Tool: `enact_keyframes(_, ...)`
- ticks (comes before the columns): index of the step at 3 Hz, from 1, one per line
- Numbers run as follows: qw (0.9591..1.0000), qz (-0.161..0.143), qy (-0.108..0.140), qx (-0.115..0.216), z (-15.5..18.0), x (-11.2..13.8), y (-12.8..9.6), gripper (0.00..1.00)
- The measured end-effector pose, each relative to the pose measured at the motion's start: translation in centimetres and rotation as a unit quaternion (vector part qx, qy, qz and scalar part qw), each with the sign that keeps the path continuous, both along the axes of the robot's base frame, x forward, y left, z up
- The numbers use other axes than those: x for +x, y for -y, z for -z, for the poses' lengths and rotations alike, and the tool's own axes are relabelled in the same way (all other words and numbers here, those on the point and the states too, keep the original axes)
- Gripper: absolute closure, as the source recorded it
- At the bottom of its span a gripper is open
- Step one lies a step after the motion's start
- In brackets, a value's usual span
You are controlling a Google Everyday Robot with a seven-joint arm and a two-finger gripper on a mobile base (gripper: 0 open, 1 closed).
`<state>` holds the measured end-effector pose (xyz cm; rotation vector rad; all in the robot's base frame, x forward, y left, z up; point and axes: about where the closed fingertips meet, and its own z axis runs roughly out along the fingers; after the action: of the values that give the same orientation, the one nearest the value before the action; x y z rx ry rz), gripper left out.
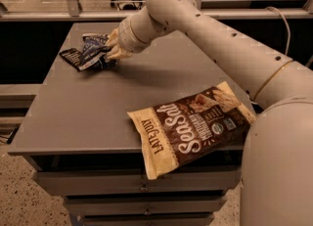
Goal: Move blue chip bag near rxbar chocolate
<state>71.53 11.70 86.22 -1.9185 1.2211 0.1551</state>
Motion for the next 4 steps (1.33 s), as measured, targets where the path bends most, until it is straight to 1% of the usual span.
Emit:
enact_keyframes(1, 0.9999, -0.004, 0.007, -0.015, 0.3, 0.2, 0.5, 0.07)
enact_keyframes(2, 0.9996, -0.004, 0.012, -0.026, 0.4, 0.2, 1.5, 0.0)
enact_keyframes(4, 0.9996, -0.004, 0.012, -0.026, 0.0, 0.2, 1.5, 0.0)
